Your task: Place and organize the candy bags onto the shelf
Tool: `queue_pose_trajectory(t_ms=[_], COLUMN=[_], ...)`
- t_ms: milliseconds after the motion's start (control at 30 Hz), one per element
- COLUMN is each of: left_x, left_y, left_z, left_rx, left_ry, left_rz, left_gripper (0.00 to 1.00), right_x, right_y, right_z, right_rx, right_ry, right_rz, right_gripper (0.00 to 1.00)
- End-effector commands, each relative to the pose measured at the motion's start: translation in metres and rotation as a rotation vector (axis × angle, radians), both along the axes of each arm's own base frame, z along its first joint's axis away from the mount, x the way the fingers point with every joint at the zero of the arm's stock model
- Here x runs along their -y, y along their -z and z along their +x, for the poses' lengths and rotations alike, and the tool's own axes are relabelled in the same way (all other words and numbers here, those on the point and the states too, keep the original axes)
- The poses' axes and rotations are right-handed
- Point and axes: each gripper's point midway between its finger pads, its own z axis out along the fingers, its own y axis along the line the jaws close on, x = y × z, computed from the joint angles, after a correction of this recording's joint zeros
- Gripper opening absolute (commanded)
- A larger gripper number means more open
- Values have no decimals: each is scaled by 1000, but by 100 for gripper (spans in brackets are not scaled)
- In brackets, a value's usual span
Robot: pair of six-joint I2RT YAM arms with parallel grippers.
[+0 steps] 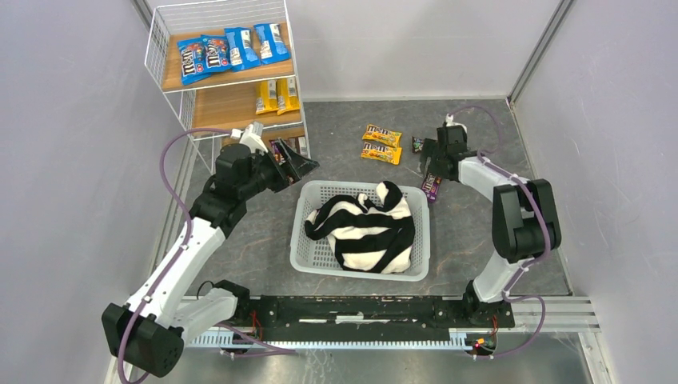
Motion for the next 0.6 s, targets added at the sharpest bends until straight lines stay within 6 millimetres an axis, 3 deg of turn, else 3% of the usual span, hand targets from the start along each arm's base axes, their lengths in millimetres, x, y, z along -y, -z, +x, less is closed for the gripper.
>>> queue_pose_trajectory(t_ms=[0,233,367,567], left_x=[4,6,8,10], left_y=[-47,-56,-58,-63], left_z=[5,-1,-3,-4], left_rx=[106,122,125,134], left_ry=[-20,-13,-6,3], left_rz=[-64,-71,-75,-78], left_gripper=[87,87,87,87], right_x=[-2,-2,-3,-4], right_y=[17,36,40,28], right_z=[2,-4,-5,-3], right_rx=[-67,-110,-118,-78], right_ry=[-43,-26,-18,1], right_rz=[-79,-156,-152,-128], right_gripper=[92,83,60,55])
